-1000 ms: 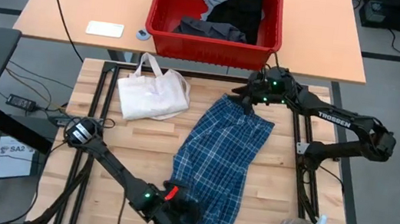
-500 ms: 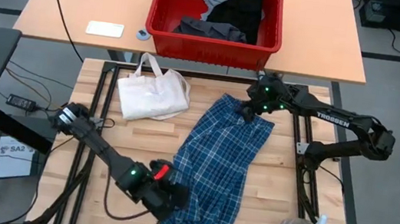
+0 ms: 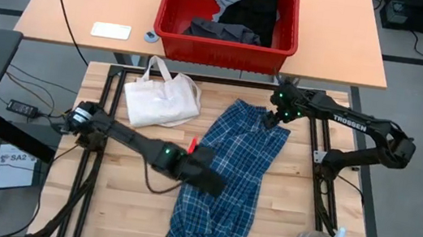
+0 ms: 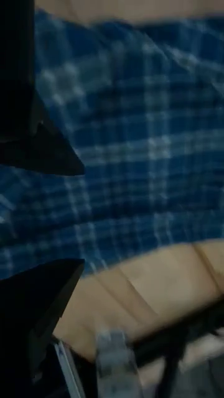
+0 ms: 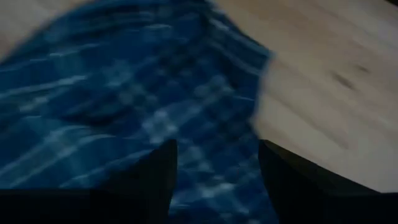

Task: Fold laundry
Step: Fold the blue pants

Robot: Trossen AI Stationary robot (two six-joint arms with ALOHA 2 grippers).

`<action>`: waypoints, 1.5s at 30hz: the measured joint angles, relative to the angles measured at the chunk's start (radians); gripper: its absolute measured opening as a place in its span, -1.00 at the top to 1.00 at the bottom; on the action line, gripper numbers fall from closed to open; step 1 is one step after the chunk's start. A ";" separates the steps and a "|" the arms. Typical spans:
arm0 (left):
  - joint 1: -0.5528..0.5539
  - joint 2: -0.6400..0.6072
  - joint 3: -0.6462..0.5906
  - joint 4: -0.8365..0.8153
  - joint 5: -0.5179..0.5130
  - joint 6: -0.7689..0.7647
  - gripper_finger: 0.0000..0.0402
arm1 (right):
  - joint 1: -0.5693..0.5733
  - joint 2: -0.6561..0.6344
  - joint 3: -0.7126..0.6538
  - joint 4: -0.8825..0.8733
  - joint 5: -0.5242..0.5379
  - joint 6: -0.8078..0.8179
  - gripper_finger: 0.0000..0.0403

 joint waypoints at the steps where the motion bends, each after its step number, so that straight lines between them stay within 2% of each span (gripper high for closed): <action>1: 0.010 0.000 -0.010 0.032 0.006 0.019 -0.17 | -0.017 0.000 0.000 -0.006 0.002 -0.017 -0.15; 5: 0.022 0.001 -0.030 0.052 0.037 0.067 -0.17 | -0.078 0.029 0.000 0.064 -0.019 -0.134 -0.15; 9: 0.011 -0.003 -0.036 -0.061 0.045 0.037 -0.17 | -0.121 0.127 0.000 0.131 -0.103 -0.230 -0.14; 15: -0.025 -0.024 -0.034 -0.168 0.046 -0.033 -0.17 | -0.124 0.276 0.000 0.144 -0.132 -0.332 -0.05; 21: -0.055 -0.022 -0.034 -0.215 0.049 -0.092 -0.17 | -0.124 0.358 0.000 0.174 -0.138 -0.370 0.05; 30: -0.064 -0.022 -0.034 -0.295 0.050 -0.122 -0.17 | -0.115 0.305 0.000 0.056 -0.163 -0.314 0.44; 38: -0.003 -0.022 -0.034 -0.320 0.060 -0.024 -0.17 | -0.118 0.275 0.000 0.046 -0.168 -0.321 0.78; 41: 0.018 -0.024 -0.034 -0.322 0.068 0.007 -0.17 | -0.118 0.269 0.000 0.042 -0.217 -0.327 0.94; 43: 0.029 -0.026 -0.034 -0.323 0.073 0.027 -0.17 | -0.112 0.263 0.000 0.054 -0.229 -0.328 0.95; 45: 0.035 -0.027 -0.034 -0.330 0.080 0.042 -0.17 | -0.108 0.263 0.000 0.055 -0.214 -0.320 0.87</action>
